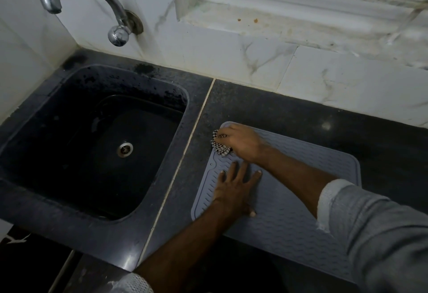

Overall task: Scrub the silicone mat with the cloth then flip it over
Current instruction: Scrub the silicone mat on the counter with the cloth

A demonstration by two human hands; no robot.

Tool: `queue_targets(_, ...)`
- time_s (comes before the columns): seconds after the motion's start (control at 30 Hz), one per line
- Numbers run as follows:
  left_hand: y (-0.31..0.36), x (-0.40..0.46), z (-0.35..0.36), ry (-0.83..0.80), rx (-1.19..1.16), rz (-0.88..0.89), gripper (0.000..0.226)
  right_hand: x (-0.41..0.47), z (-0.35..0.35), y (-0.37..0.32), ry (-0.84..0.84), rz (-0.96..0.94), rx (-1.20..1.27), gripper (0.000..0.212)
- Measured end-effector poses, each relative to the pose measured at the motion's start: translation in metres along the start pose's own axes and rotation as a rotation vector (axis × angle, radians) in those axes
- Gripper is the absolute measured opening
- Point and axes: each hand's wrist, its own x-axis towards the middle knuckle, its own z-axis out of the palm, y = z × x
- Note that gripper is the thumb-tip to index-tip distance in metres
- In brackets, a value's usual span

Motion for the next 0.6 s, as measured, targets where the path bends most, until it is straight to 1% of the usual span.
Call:
queue_targets(0.1,-0.001,0.002,-0.001,0.000,-0.014,-0.015,0.114,-0.025,0.006,0.014,-0.014,0.068,0.132,0.040)
queue_targets(0.23,0.000,0.000,-0.003,-0.010,-0.015,-0.019,0.112,-0.047,-0.002,0.031,-0.099,0.027,0.065,0.039)
queue_targets(0.33,0.001,0.000,-0.003,-0.013,-0.016,-0.013,0.111,-0.035,-0.011,0.027,-0.074,0.038,0.067,0.038)
queue_targets(0.5,0.003,0.002,-0.004,-0.026,0.009,-0.025,0.112,-0.020,-0.001,0.005,-0.045,0.242,0.323,0.044)
queue_targets(0.57,0.003,0.003,-0.003,-0.019,0.008,-0.030,0.112,-0.038,0.000,0.013,-0.016,0.268,0.405,0.043)
queue_targets(0.6,0.002,0.003,-0.002,-0.012,0.011,-0.029,0.112,-0.050,0.000,0.020,-0.019,0.253,0.400,0.041)
